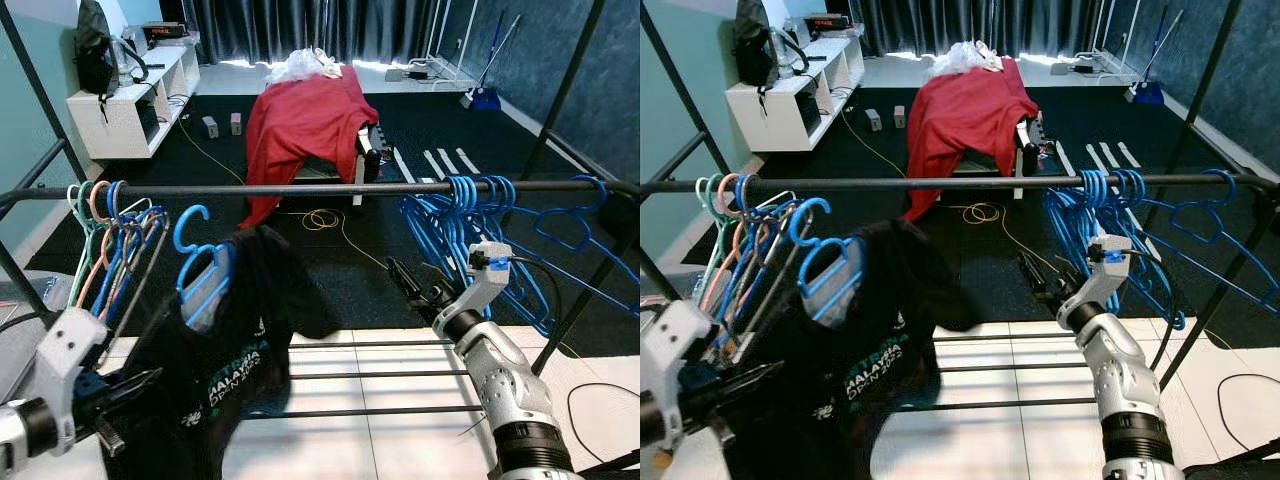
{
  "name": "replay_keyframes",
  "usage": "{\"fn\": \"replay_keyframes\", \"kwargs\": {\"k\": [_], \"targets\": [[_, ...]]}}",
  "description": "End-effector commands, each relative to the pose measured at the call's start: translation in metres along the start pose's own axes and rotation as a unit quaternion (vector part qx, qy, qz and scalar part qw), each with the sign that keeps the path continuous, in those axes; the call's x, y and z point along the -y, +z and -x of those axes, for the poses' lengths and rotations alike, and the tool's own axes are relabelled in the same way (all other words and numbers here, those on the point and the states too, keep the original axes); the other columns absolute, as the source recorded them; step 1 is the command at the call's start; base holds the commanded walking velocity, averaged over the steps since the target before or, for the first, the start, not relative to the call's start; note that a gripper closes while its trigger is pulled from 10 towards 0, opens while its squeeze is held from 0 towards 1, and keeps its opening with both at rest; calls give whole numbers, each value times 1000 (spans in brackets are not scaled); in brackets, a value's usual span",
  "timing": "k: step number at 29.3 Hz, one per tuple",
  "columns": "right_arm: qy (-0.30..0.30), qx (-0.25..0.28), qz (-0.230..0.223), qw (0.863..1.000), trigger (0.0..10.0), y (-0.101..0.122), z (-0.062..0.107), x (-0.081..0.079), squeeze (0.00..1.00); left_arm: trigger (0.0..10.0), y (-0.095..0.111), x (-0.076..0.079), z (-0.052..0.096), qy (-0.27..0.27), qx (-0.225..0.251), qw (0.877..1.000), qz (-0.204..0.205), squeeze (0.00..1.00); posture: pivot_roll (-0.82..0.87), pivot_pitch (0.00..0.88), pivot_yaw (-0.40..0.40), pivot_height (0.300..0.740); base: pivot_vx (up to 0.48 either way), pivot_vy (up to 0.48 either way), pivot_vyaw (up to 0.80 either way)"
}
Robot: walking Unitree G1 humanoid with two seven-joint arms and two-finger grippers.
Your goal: Hang hanger
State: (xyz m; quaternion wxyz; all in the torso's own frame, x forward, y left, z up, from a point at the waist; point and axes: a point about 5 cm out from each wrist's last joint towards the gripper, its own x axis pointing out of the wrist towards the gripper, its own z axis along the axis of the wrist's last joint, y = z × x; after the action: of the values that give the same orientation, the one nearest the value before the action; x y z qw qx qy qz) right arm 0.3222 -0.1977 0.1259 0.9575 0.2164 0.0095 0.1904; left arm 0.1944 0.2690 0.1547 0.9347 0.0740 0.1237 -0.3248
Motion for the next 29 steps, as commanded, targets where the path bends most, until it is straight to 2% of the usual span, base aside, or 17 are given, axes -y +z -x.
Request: {"fn": "replay_keyframes", "kwargs": {"k": [1,4,5,7,11,14,15,16,17,18,19,21,22,24,25,26,29], "targets": [[60,14,-18,998,10000,10,4,-9,0,10000,19,-1,4,-16,37,999,-22,0,-47,25,-27,740,0,0,0],[256,52,-27,965,10000,53,41,-33,0,10000,46,-5,12,-74,92,992,-42,0,-63,23,-30,740,0,0,0],[256,52,-27,965,10000,53,41,-33,0,10000,46,-5,12,-74,92,992,-42,0,-63,23,-30,740,0,0,0],[312,36,35,949,10000,75,65,-34,0,10000,53,-4,21,-128,97,986,-43,0,-63,23,-30,740,0,0,0],[329,35,82,940,10000,94,78,-32,0,10000,64,-10,26,-148,119,980,-53,0,-77,20,-21,740,0,0,0],[330,36,88,939,10000,98,80,-31,0,10000,67,-11,27,-148,125,980,-55,0,-77,20,-21,740,0,0,0],[335,43,93,937,10000,108,85,-29,635,10000,71,-13,28,-159,132,977,-57,0,-85,16,-17,740,0,0,0],[340,45,96,934,10000,117,90,-28,953,10000,74,-15,29,-171,144,973,-55,0,-85,16,-17,740,0,0,0],[338,44,108,934,10000,124,94,-27,1000,10000,78,-16,29,-190,152,968,-55,0,-89,15,-15,740,0,0,0],[335,43,117,934,10000,128,96,-26,1000,10000,80,-17,30,-202,158,965,-56,0,-89,15,-15,740,0,0,0],[324,43,130,936,10000,130,96,-24,894,10000,81,-16,33,-219,160,961,-54,0,-97,14,-11,740,0,0,0],[317,41,138,937,10000,131,96,-23,894,10000,82,-15,35,-232,160,958,-52,0,-97,14,-11,740,0,0,0],[306,30,148,940,10000,130,96,-19,0,10000,74,-18,37,-231,115,965,-50,0,-99,13,-10,740,0,0,0],[297,9,153,943,10000,125,96,-16,0,10000,46,-20,39,-229,0,972,-43,0,-86,17,-6,740,0,0,0],[297,9,153,943,10000,125,96,-16,0,10000,46,-20,39,-229,0,972,-43,0,-86,17,-6,740,0,0,0],[292,-8,153,944,10000,119,94,-16,0,10000,25,-14,37,-236,-70,969,-34,0,-79,18,-8,740,0,0,0],[290,-15,153,945,10000,116,93,-16,0,10000,19,-10,36,-238,-86,967,-29,0,-79,18,-8,740,0,0,0]]}}
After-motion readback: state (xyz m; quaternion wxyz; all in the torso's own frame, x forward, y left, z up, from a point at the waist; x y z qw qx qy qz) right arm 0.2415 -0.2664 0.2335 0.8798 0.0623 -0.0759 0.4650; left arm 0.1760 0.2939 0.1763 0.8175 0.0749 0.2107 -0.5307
